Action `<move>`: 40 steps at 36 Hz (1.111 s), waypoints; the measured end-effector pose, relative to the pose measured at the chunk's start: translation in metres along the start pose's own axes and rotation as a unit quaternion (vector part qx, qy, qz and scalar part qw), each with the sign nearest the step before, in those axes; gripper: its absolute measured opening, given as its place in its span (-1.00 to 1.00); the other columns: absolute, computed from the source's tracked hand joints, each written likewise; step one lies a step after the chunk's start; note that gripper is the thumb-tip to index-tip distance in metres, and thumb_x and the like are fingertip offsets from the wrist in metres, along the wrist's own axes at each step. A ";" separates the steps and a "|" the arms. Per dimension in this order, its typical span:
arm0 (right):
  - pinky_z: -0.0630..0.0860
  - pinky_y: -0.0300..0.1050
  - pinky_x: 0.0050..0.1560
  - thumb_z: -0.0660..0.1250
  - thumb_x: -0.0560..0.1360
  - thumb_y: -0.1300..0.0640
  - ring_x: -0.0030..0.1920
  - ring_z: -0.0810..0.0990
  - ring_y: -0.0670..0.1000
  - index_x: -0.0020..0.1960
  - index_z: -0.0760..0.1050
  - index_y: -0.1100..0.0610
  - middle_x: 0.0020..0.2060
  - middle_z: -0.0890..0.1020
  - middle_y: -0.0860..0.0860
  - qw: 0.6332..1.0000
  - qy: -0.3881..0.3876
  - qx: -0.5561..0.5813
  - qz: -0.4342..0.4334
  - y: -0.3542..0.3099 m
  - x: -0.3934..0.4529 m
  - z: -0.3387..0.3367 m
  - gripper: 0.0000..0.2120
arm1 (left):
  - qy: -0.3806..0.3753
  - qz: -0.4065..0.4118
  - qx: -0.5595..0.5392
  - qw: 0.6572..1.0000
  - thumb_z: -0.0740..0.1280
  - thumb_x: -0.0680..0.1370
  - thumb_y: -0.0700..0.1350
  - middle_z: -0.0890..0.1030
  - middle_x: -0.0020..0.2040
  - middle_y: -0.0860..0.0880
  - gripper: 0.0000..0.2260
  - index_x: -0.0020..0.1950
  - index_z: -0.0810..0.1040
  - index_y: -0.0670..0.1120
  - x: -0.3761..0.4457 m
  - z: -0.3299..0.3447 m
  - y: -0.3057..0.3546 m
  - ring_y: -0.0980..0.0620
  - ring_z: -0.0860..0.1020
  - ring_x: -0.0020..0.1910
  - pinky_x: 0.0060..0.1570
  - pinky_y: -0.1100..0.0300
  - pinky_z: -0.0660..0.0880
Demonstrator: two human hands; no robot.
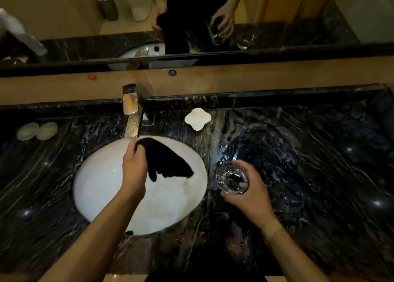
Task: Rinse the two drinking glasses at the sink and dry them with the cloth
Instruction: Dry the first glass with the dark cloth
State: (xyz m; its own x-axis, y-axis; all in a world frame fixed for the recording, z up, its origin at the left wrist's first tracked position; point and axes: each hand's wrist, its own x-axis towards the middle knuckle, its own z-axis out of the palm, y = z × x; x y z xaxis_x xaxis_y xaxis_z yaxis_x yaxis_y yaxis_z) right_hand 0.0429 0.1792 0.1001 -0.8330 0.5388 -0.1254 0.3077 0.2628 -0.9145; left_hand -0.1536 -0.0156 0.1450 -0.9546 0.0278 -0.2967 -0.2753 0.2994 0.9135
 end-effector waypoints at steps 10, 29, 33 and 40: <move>0.37 -0.21 0.28 0.60 0.28 0.12 0.30 0.37 -0.10 0.38 0.40 -0.18 0.24 0.46 -0.21 0.995 0.003 -0.089 -0.049 -0.021 -0.015 0.000 -0.25 | -0.080 0.072 -0.006 0.994 0.17 0.53 -0.15 0.58 -0.32 0.08 -0.80 -0.11 0.59 -0.02 -0.104 0.015 0.016 0.14 0.48 -0.38 -0.43 0.30 0.37; 0.28 -0.47 0.25 0.40 0.18 -0.07 0.27 0.36 -0.25 0.29 0.37 -0.29 0.20 0.47 -0.33 0.989 -0.078 -0.044 -0.118 -0.046 -0.028 -0.023 -0.32 | -0.311 0.464 0.377 0.739 0.37 0.47 0.18 0.38 0.51 0.13 -0.33 0.53 0.31 0.01 -0.138 0.013 -0.002 0.17 0.22 0.55 0.52 -0.23 -0.09; 0.39 -0.26 0.26 0.49 0.16 -0.01 0.24 0.38 -0.14 0.38 0.44 -0.17 0.21 0.51 -0.24 0.977 -0.139 -0.089 -0.136 -0.049 -0.023 -0.034 -0.22 | -0.360 0.466 0.458 0.667 0.36 0.44 0.22 0.42 0.46 0.16 -0.37 0.48 0.34 0.09 -0.124 0.012 0.008 0.18 0.29 0.51 0.56 -0.14 -0.06; 0.39 -0.25 0.27 0.58 0.16 0.00 0.22 0.41 -0.11 0.40 0.42 -0.17 0.13 0.47 -0.35 0.949 -0.266 -0.118 -0.120 -0.058 -0.015 -0.041 -0.17 | -0.420 0.480 0.450 0.625 0.35 0.42 0.02 0.62 0.06 0.15 -0.74 0.11 0.49 0.14 -0.123 0.029 0.026 0.08 0.54 0.11 0.38 0.07 0.27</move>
State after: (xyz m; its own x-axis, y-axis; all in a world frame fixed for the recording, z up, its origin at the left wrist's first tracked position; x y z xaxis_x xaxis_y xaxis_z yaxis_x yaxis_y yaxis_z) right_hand 0.0563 0.1891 0.1704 -0.9873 -0.0224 -0.1573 0.1214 0.5322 -0.8378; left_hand -0.0400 0.0165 0.1972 -0.1306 0.9844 -0.1176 0.9148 0.1653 0.3685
